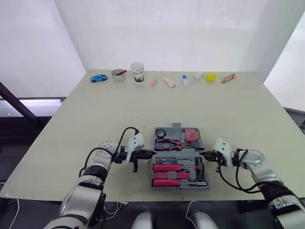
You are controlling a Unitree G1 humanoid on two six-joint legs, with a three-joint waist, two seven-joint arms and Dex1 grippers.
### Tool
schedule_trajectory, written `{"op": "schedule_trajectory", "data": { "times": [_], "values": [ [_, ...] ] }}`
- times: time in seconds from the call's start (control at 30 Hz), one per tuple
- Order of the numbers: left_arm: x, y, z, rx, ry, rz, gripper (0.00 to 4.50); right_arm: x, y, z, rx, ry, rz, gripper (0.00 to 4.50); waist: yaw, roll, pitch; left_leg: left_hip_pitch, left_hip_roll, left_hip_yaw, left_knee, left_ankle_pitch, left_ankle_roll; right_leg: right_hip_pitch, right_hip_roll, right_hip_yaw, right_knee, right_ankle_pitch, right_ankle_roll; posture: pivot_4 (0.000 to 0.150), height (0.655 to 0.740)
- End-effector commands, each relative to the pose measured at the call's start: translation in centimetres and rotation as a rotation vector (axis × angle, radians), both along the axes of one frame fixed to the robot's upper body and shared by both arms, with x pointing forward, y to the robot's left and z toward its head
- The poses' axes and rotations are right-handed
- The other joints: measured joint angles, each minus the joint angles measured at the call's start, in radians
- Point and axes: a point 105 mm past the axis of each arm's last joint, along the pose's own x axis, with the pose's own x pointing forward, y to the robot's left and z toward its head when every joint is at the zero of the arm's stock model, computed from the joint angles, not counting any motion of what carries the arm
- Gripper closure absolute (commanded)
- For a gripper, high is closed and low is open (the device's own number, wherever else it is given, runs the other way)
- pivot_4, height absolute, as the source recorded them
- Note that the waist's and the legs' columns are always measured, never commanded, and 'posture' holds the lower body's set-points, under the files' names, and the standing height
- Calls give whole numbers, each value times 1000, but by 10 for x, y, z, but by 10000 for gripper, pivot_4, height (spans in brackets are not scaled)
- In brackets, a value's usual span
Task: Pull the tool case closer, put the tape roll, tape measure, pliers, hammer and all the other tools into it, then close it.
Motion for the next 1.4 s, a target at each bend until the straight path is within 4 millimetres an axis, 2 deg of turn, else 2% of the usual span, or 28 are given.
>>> {"op": "schedule_trajectory", "data": {
  "times": [0.03,0.5,1.0,1.23,1.4],
  "values": [
    [-23,-9,-25,32,96,-80,45000,-8,9,7,35,-11,48,44815,0,0,0,0,0,0,0,0,0,0,0,0,0,0,0,1500,7400],
    [-42,-11,-28,24,131,-148,45000,-16,7,8,38,3,46,44815,-2,1,-1,0,0,0,0,0,0,0,0,0,-1,0,0,1500,7400],
    [-45,-3,-28,39,136,-137,45000,-27,13,6,56,35,56,44815,-3,1,-1,1,0,0,0,0,0,0,0,0,0,0,0,1500,7400],
    [-33,4,-21,41,93,-74,45000,-22,1,8,41,6,0,44815,-3,1,-1,1,0,0,0,0,0,0,0,0,0,0,0,1500,7400],
    [-27,26,-3,31,31,-19,45000,-22,-21,12,70,19,-77,44815,-7,0,0,0,0,0,0,0,0,0,0,0,0,0,0,1500,7400]
  ]
}}
